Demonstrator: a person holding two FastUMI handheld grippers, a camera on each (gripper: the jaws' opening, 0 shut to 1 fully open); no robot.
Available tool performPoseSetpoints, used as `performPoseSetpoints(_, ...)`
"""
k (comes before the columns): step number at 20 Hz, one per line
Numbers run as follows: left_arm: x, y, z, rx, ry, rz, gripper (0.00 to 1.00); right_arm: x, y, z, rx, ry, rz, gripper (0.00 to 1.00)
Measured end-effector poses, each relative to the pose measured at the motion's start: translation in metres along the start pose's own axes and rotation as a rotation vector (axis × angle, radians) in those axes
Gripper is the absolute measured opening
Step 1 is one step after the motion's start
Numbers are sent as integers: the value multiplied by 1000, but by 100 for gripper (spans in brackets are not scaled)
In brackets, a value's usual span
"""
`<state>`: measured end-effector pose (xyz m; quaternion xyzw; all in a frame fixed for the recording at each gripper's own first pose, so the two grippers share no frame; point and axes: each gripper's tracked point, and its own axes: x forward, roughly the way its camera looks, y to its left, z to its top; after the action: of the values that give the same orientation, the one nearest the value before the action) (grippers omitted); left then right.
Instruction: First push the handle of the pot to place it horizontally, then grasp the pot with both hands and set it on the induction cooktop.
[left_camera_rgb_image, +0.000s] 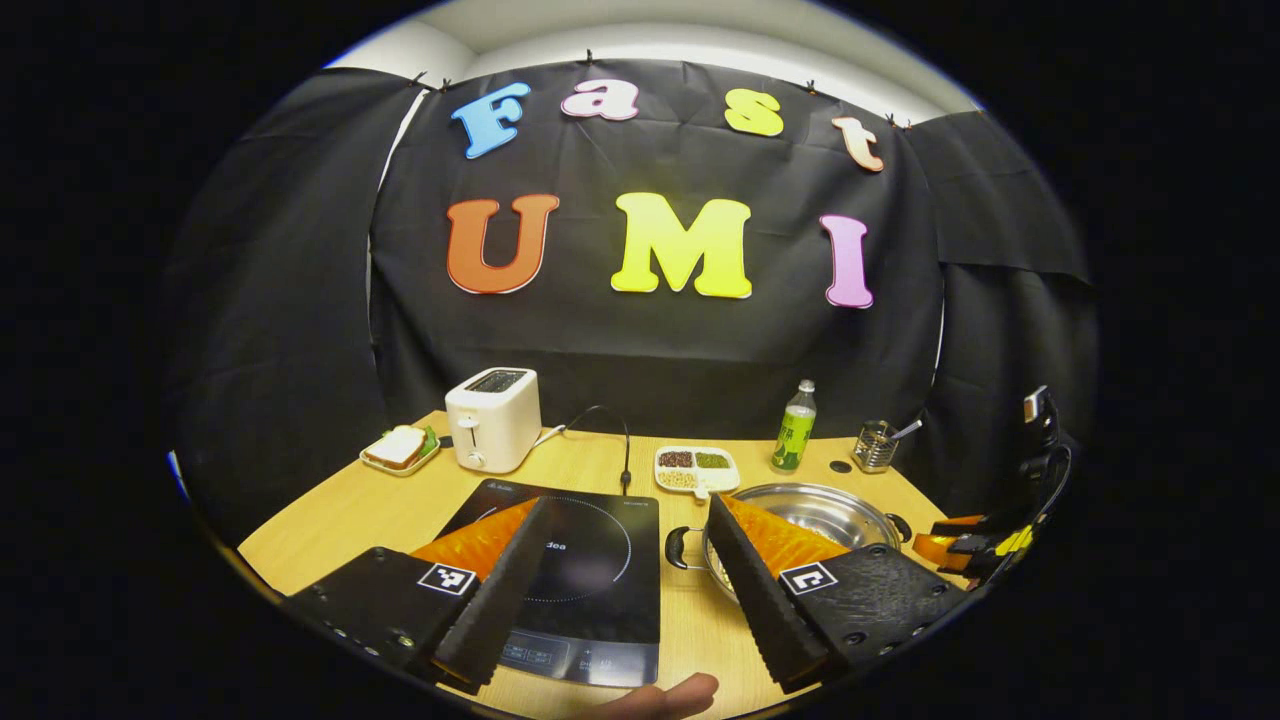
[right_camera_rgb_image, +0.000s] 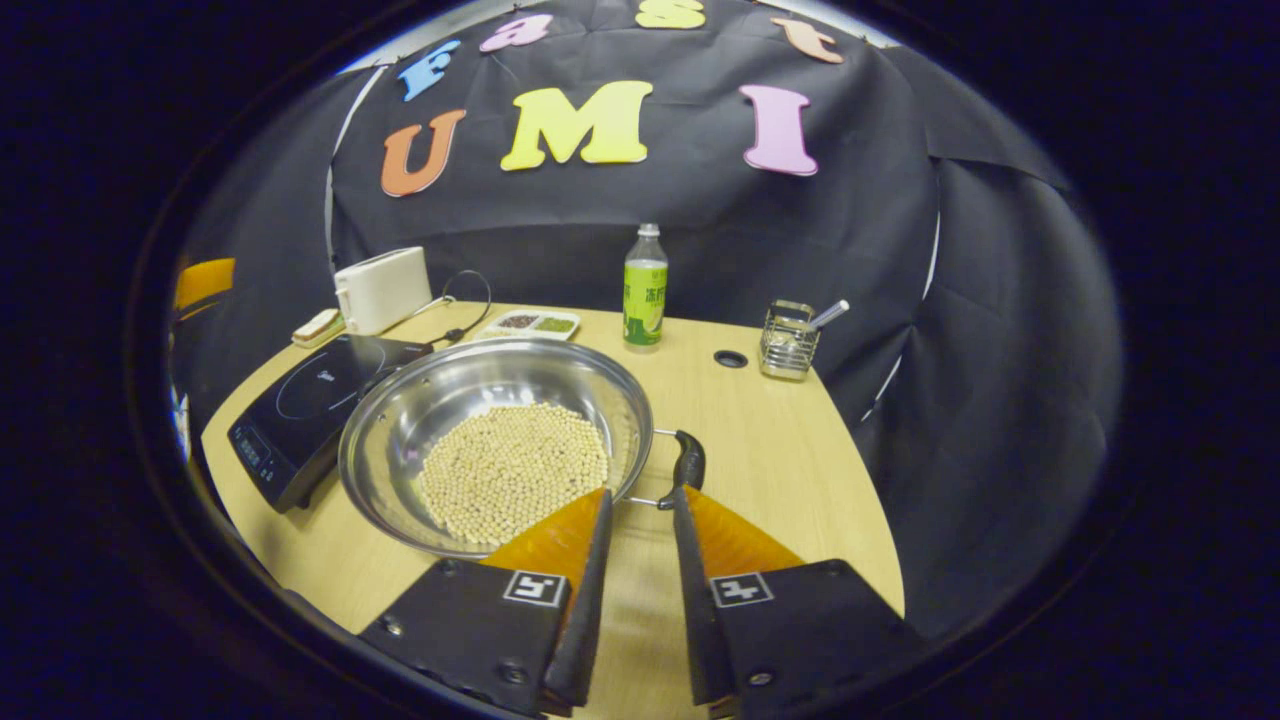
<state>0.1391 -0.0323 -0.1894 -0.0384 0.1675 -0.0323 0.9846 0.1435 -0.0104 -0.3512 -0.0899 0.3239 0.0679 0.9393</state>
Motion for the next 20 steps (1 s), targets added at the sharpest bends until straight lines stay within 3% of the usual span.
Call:
performPoseSetpoints(2, 9, -4, -11, 11, 30, -2, 95, -3, -7, 7, 15, -32, -38, 74)
performPoseSetpoints(3, 14, -7, -17, 15, 46, -7, 95, -3, -7, 9, 19, -41, -38, 95)
performPoseSetpoints(4, 18, -10, -22, 17, 66, -15, 94, -3, -5, 9, 27, -40, -35, 100)
performPoseSetpoints(18, 118, -52, -113, -38, 509, -153, 95, 52, 7, 9, 93, 141, 14, 100)
performPoseSetpoints(19, 122, -51, -117, -45, 534, -155, 84, 55, 8, 8, 106, 171, 22, 98)
performPoseSetpoints(20, 125, -51, -121, -48, 558, -167, 95, 59, 9, 6, 128, 198, 28, 100)
